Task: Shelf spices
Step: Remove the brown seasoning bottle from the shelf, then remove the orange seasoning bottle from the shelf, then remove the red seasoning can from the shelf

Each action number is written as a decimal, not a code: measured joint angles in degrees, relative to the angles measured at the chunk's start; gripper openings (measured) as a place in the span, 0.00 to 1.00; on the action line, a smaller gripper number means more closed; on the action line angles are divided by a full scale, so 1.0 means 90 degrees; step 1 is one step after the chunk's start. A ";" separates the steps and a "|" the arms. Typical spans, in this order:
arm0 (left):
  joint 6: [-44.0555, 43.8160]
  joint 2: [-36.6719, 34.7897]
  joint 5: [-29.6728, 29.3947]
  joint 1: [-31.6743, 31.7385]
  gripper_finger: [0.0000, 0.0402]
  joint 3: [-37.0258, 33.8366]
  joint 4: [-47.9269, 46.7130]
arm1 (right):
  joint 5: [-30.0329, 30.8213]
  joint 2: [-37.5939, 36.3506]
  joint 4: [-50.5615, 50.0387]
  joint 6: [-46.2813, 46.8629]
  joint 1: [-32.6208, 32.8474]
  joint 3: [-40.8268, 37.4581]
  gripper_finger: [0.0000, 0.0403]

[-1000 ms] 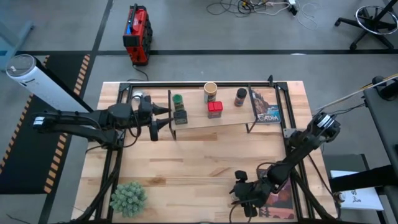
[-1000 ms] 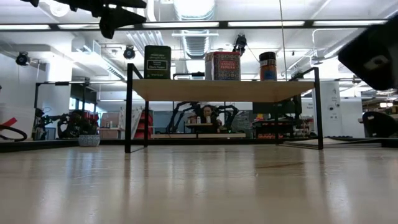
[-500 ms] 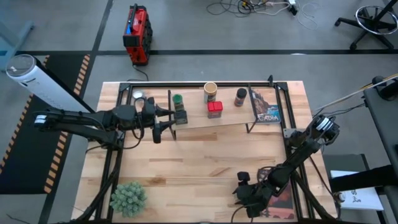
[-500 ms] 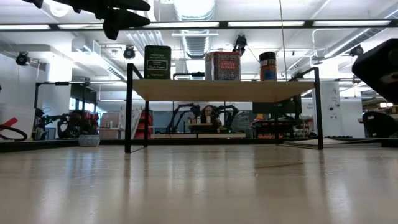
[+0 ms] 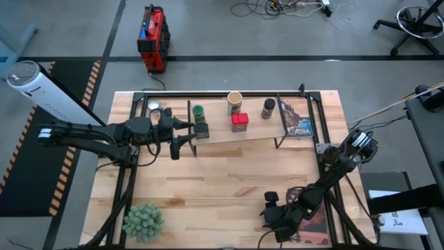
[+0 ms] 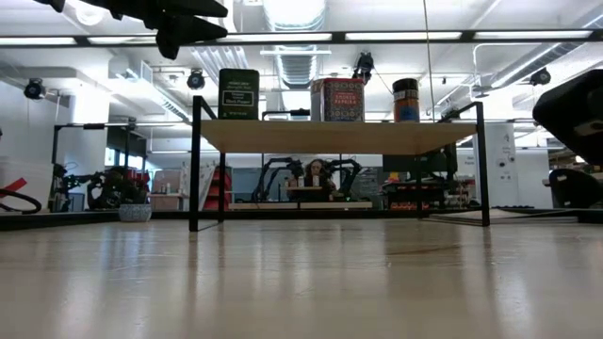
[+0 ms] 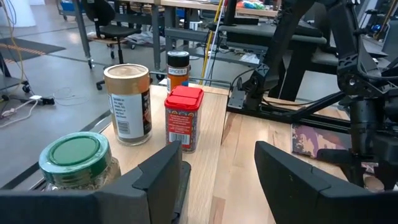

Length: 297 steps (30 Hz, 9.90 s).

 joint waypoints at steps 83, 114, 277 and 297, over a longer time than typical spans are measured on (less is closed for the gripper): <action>0.0844 -0.0202 -0.0182 -0.0153 0.48 0.0806 -0.0420 | -0.0532 -0.5231 -0.3157 -0.3940 -0.7674 0.0299 0.71; 0.0519 -0.0202 -0.0170 -0.0143 0.48 0.0801 -0.1105 | -0.1986 -0.4209 -0.2285 -0.4491 -0.8689 0.0294 0.57; 0.0333 -0.0202 0.0056 -0.0144 0.48 0.0801 -0.1209 | 0.2627 -0.3533 -0.1820 0.0710 -0.0514 -0.0646 0.67; 0.0328 -0.0202 0.0058 -0.0144 0.48 0.0801 -0.1107 | 0.0757 -0.4889 -0.1885 -0.2069 -0.3856 -0.0644 0.61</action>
